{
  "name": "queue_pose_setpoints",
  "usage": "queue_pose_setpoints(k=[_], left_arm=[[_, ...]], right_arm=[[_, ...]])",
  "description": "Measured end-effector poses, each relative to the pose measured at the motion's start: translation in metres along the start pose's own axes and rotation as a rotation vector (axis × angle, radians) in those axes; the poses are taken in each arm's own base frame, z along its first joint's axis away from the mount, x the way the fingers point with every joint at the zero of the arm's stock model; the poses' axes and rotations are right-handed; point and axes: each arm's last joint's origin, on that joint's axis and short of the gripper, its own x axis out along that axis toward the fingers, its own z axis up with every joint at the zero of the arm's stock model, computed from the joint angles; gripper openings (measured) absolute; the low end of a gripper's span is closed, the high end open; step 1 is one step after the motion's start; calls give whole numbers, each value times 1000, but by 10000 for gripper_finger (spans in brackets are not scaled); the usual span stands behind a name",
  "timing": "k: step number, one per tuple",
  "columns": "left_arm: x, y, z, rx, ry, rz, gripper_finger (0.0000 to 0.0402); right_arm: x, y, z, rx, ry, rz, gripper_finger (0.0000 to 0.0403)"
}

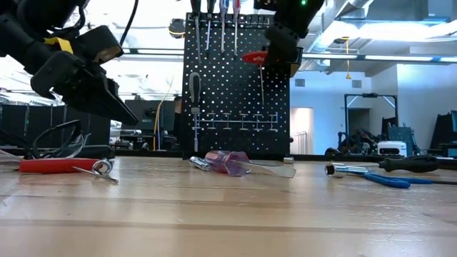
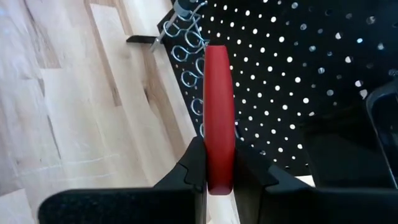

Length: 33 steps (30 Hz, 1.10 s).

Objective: Hang tools onto peg board
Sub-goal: Hang the allen wrench on the pegboard

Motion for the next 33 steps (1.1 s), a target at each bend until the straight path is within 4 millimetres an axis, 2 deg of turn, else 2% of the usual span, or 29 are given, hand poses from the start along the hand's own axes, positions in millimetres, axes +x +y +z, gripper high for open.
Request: queue_pose_setpoints(k=[8, 14, 25, 33], left_arm=[[0, 0, 0, 1, 0, 0, 107], [0, 0, 0, 1, 0, 0, 107], [0, 0, 0, -2, 1, -1, 107], [0, 0, 0, -2, 1, -1, 107]], right_arm=[[0, 1, 0, -38, -2, 32, 45], [7, -3, 0, -56, 7, 89, 45], [23, -20, 2, -52, 15, 7, 45], [39, -24, -9, -60, 93, -27, 45]])
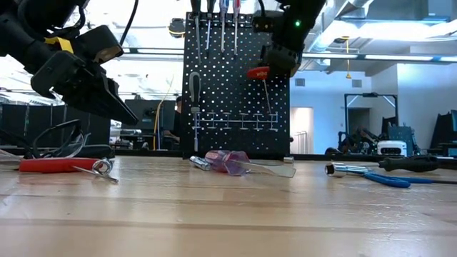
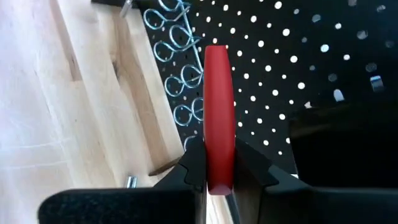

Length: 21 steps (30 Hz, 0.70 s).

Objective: Hang tools onto peg board
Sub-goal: Hang the allen wrench on the pegboard

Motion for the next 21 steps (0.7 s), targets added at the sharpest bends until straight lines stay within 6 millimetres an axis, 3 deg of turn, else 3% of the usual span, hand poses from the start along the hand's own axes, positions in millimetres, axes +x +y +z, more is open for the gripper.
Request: queue_pose_setpoints(k=[8, 21], left_arm=[[0, 0, 0, 0, 0, -1, 107], [0, 0, 0, -7, 0, -1, 107]], right_arm=[[7, -1, -6, 33, 26, -57, 45], [22, -13, -10, 177, 52, 17, 45]])
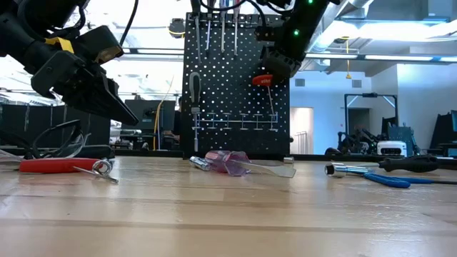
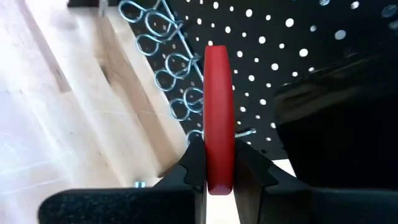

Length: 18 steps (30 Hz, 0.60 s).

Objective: Hang tools onto peg board
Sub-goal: Hang the allen wrench on the pegboard

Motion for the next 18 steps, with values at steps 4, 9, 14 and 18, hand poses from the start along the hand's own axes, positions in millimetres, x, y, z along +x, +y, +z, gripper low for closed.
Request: queue_pose_setpoints(k=[4, 9, 14, 18], left_arm=[[0, 0, 0, -1, 0, 0, 107], [0, 0, 0, -1, 0, 0, 107], [0, 0, 0, -2, 0, 0, 107], [0, 0, 0, -4, 0, 0, 107]], right_arm=[[5, -5, 0, 39, 9, 7, 45], [7, -8, 0, 73, 14, 16, 46], [7, -8, 0, 107, 12, 38, 46], [7, -8, 0, 135, 14, 41, 46]])
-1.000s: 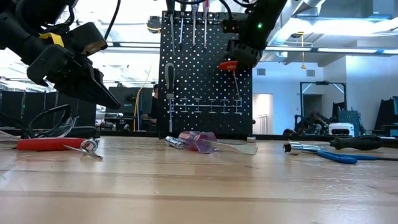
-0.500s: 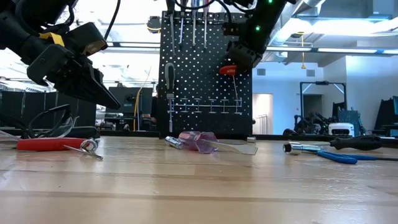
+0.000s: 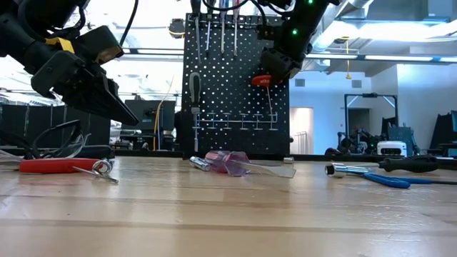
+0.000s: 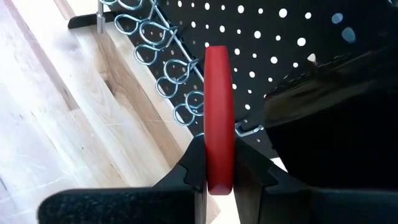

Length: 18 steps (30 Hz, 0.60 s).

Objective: Hang tools onto peg board
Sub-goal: Hang the allen wrench on the pegboard

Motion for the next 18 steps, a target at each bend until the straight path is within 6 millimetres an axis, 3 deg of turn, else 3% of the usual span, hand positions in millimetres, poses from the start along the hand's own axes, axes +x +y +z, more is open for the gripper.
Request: queue_pose_setpoints(k=[18], left_arm=[[0, -1, 0, 1, 0, -3, 107]], right_arm=[[5, -6, -1, 131, 23, -10, 61]])
